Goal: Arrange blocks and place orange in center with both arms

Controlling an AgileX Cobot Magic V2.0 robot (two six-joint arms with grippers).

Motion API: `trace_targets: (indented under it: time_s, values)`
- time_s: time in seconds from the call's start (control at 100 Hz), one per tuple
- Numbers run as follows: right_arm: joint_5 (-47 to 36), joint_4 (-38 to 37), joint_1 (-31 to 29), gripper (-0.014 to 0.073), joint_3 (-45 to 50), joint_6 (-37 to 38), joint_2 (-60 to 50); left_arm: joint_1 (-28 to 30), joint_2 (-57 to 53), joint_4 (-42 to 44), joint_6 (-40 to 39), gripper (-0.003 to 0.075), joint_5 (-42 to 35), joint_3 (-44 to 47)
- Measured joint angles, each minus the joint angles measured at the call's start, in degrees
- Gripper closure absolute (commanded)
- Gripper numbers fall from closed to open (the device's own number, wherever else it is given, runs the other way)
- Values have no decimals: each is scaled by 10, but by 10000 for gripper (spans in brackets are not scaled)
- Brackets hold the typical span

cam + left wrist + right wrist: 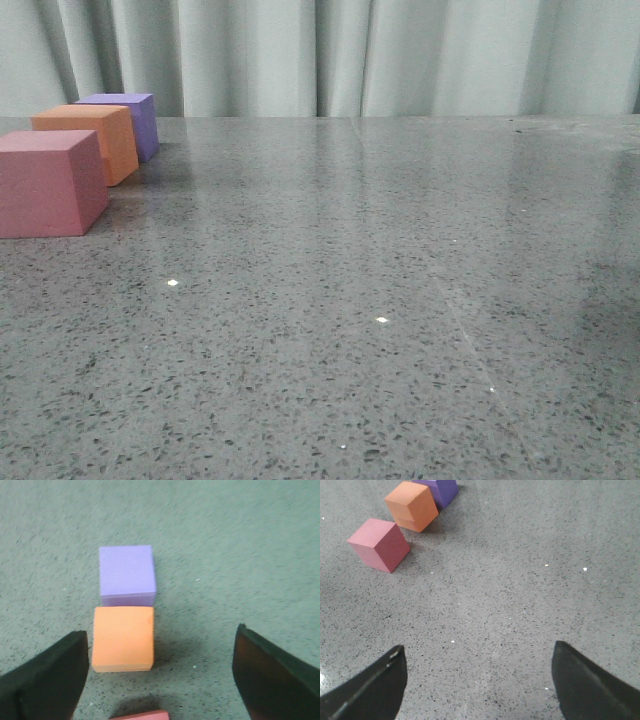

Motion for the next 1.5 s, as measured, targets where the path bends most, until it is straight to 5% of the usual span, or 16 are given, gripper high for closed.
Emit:
trace_targets:
  time_s: [0.3, 0.64, 0.69, 1.5]
  values:
    - [-27, -5, 0, 67, 73, 0, -89, -29, -138, 0, 14, 202, -77, 127]
    - [-38, -5, 0, 661, 121, 0, -142, -46, -280, 0, 16, 720, -169, 263]
    - [-38, -5, 0, 723, 122, 0, -146, -46, -299, 0, 17, 738, -176, 283]
    - [-81, -27, 0, 715, 213, 0, -291, -46, -603, 6, 30, 739, -310, 596]
